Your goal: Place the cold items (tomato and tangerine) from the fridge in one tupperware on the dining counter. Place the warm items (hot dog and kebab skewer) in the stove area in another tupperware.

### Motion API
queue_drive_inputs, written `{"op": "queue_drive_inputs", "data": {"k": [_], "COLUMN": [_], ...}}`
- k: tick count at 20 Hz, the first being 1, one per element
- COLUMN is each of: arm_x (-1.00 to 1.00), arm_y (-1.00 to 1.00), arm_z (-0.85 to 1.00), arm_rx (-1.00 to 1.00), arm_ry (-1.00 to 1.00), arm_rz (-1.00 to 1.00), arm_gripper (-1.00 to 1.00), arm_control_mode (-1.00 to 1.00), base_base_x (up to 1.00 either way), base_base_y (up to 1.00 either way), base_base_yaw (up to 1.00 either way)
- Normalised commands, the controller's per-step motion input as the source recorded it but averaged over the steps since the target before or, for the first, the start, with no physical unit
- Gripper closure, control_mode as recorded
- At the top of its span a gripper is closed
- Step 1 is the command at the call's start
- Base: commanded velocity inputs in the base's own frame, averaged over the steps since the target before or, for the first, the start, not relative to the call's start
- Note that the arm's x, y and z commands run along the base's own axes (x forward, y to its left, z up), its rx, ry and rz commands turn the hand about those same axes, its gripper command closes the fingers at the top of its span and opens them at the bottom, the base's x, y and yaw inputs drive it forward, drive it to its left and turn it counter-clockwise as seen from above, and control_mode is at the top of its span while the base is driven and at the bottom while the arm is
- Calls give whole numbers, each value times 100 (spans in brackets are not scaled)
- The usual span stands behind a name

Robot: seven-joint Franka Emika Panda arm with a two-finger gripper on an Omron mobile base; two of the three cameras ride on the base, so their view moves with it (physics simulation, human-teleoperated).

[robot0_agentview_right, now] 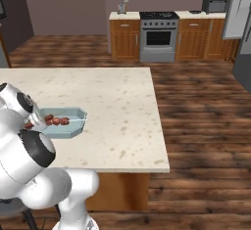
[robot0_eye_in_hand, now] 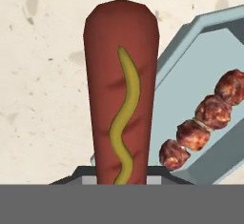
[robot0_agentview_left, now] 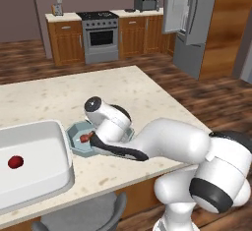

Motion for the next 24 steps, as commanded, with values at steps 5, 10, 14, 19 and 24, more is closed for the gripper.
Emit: {"op": "queue_drive_inputs", "data": {"k": [5,10,14,19,24], "arm_x": [0,18,19,1,0], "arm_y": [0,0,0,8,22], "arm_z": [-12,-1,0,-12,-13], "arm_rx": [1,11,10,0,0], "arm_ry": [-24,24,42,3,0], "arm_rz": [13,7,3,0,0], "arm_gripper": [100,100,100,100,100], "arm_control_mode": [-100,-100,-100,-100,-100], "base_base_x": [0,0,0,0,0], "base_base_y": [0,0,0,0,0], "base_base_yaw": [0,0,0,0,0]}}
